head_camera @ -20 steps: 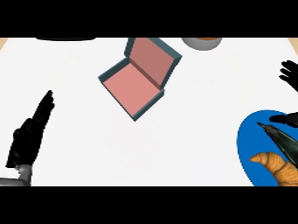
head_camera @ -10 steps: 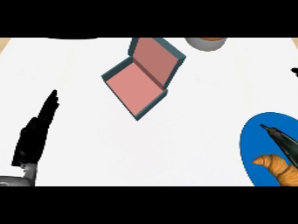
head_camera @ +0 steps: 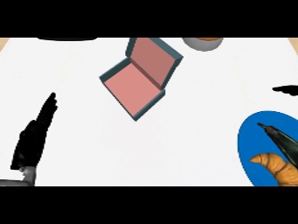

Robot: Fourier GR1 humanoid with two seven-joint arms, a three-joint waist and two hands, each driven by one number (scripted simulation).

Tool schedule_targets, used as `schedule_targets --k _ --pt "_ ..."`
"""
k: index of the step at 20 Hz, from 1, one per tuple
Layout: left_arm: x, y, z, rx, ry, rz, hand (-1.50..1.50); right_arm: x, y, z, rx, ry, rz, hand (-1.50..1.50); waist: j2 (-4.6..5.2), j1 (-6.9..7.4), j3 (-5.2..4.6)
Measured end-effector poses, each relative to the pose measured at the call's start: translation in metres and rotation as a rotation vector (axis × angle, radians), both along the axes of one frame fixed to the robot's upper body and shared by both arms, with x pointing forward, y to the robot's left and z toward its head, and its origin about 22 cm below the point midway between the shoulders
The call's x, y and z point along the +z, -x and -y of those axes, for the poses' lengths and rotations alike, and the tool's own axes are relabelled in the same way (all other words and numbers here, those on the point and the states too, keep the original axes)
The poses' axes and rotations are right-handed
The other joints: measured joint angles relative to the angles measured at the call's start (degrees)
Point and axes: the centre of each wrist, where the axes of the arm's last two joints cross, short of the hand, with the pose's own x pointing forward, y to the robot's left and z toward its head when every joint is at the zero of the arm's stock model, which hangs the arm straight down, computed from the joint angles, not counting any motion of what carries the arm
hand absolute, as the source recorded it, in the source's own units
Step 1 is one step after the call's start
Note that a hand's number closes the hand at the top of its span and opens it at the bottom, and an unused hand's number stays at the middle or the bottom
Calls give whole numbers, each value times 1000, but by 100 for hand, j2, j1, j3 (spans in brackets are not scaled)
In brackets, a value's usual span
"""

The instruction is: Pick the eggplant from the plate and place it in the cardboard box

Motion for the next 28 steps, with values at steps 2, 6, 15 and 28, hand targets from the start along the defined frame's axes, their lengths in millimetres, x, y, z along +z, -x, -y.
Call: schedule_targets --k 2,6,15,28 --pt "0 3 3 3 -2 4 0 -2 -1 -6 10 29 -14 -150 -8 -32 0" --pt "6 -4 1 14 2 0 0 -13 2 -9 12 70 -29 -150 -14 -79 1" --pt "0 2 -7 11 3 -2 0 -42 13 -13 4 149 -59 -150 -17 -97 1" --pt "1 3 -6 13 3 2 0 -59 22 -21 -1 158 -56 -150 -19 -102 2"
